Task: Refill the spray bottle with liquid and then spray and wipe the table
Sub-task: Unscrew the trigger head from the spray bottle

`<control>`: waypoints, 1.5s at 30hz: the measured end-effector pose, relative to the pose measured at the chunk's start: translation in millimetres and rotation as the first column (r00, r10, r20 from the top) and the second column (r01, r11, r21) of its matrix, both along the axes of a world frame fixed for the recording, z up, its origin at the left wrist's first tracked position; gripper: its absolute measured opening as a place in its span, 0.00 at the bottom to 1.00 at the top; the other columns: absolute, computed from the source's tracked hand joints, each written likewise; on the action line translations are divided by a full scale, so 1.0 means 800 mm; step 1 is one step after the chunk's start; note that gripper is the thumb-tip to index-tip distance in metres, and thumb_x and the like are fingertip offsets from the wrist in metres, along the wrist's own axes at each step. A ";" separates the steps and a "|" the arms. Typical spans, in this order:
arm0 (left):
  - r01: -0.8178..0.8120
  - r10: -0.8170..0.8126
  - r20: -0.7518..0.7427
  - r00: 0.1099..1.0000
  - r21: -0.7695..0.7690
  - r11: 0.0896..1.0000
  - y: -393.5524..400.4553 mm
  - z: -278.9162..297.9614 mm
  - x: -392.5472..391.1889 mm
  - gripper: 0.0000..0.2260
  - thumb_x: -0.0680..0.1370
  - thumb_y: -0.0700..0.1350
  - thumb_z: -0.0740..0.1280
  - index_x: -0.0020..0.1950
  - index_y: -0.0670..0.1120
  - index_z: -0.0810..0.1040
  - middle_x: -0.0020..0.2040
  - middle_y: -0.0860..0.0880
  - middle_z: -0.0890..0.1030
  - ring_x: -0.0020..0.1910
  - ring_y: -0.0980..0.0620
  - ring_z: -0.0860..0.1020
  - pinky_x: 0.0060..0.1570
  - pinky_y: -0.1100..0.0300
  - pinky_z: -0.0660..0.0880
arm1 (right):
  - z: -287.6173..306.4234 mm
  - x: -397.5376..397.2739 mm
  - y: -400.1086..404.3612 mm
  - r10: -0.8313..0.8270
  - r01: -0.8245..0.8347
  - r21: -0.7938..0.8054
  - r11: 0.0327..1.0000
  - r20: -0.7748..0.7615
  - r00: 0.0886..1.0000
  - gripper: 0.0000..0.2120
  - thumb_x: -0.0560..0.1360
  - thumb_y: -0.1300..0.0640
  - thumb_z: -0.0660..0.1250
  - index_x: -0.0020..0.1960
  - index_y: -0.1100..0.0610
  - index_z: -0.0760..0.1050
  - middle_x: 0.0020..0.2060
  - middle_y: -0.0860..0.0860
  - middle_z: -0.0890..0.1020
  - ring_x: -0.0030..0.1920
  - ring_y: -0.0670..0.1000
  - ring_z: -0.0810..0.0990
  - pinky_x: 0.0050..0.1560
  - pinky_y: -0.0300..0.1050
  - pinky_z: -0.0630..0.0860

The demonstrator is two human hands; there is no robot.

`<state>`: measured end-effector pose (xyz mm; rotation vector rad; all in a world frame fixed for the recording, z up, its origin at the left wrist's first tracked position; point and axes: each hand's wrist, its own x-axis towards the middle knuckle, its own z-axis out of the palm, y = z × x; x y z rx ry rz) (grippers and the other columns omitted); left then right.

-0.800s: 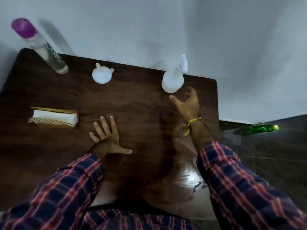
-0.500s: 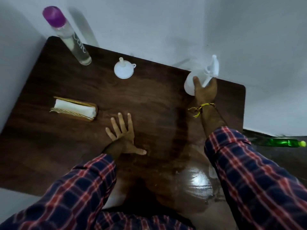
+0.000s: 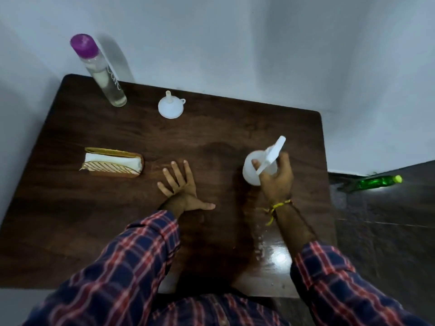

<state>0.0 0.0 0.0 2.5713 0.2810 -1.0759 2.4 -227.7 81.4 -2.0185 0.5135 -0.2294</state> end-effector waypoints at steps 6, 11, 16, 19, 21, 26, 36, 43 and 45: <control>-0.099 0.183 0.261 0.948 -0.306 0.947 0.046 0.026 -0.037 0.45 0.72 0.54 0.74 0.80 0.51 0.49 0.81 0.49 0.45 0.79 0.47 0.40 0.76 0.45 0.41 | 0.002 -0.095 0.013 -0.009 0.010 0.023 1.000 -0.033 0.999 0.28 0.69 0.55 0.80 0.65 0.57 0.73 0.58 0.48 0.82 0.58 0.47 0.80 0.59 0.43 0.77; -0.138 0.263 0.363 0.894 -0.334 0.932 0.074 0.026 -0.122 0.32 0.75 0.42 0.72 0.77 0.49 0.63 0.78 0.49 0.60 0.79 0.48 0.51 0.76 0.49 0.53 | 0.006 -0.128 0.029 0.001 -0.004 -0.057 0.998 -0.046 0.999 0.22 0.71 0.53 0.78 0.61 0.58 0.78 0.48 0.45 0.82 0.53 0.49 0.81 0.57 0.52 0.78; -0.013 0.107 0.322 0.941 -0.279 0.960 0.088 0.024 -0.166 0.33 0.76 0.44 0.71 0.78 0.49 0.60 0.79 0.49 0.57 0.79 0.49 0.51 0.77 0.50 0.52 | -0.005 -0.139 0.053 -0.008 -0.002 -0.113 0.994 -0.089 0.996 0.19 0.71 0.48 0.74 0.59 0.52 0.77 0.49 0.50 0.85 0.53 0.58 0.82 0.51 0.51 0.77; 0.005 0.068 0.282 0.957 -0.252 0.968 0.097 0.027 -0.169 0.35 0.76 0.46 0.71 0.79 0.49 0.57 0.80 0.49 0.56 0.79 0.49 0.51 0.75 0.51 0.56 | -0.014 -0.140 0.064 0.005 -0.026 -0.180 0.983 -0.120 0.993 0.19 0.72 0.46 0.74 0.58 0.52 0.77 0.50 0.53 0.86 0.53 0.60 0.82 0.51 0.51 0.76; 0.029 0.036 0.266 0.963 -0.238 0.971 0.100 0.029 -0.166 0.34 0.77 0.47 0.70 0.79 0.48 0.57 0.80 0.49 0.56 0.79 0.49 0.51 0.75 0.52 0.57 | -0.017 -0.139 0.068 -0.004 -0.025 -0.212 0.977 -0.133 0.991 0.20 0.71 0.43 0.74 0.58 0.52 0.77 0.50 0.53 0.86 0.53 0.61 0.82 0.51 0.53 0.77; 0.059 -0.007 0.237 0.971 -0.210 0.976 0.102 0.032 -0.159 0.33 0.77 0.48 0.70 0.78 0.49 0.58 0.79 0.49 0.56 0.79 0.48 0.51 0.76 0.52 0.56 | -0.017 -0.140 0.079 -0.004 -0.044 -0.299 0.953 -0.156 0.988 0.28 0.67 0.34 0.74 0.56 0.54 0.77 0.47 0.52 0.85 0.53 0.59 0.81 0.52 0.52 0.76; 0.034 0.075 0.252 0.965 -0.400 0.916 0.070 0.063 -0.150 0.37 0.71 0.58 0.74 0.76 0.56 0.62 0.76 0.51 0.66 0.75 0.49 0.63 0.72 0.49 0.65 | -0.034 -0.159 0.077 0.216 -0.233 -0.123 0.965 -0.136 0.967 0.24 0.71 0.43 0.75 0.62 0.52 0.76 0.57 0.47 0.81 0.58 0.50 0.78 0.60 0.47 0.73; 0.013 0.299 0.250 0.921 -0.787 0.617 0.010 0.133 -0.123 0.29 0.70 0.49 0.77 0.68 0.58 0.70 0.68 0.59 0.74 0.64 0.66 0.73 0.62 0.65 0.71 | -0.019 -0.146 0.073 0.272 -0.280 -0.148 0.949 -0.071 0.960 0.28 0.68 0.33 0.70 0.59 0.52 0.80 0.52 0.48 0.80 0.53 0.45 0.77 0.55 0.50 0.78; -0.007 0.371 0.232 0.899 -0.840 0.542 -0.006 0.156 -0.113 0.22 0.71 0.43 0.77 0.62 0.56 0.75 0.58 0.58 0.81 0.58 0.66 0.78 0.54 0.69 0.74 | -0.007 -0.141 0.075 0.308 -0.312 -0.129 0.941 -0.053 0.950 0.29 0.67 0.31 0.67 0.58 0.50 0.81 0.52 0.47 0.79 0.53 0.46 0.78 0.54 0.49 0.78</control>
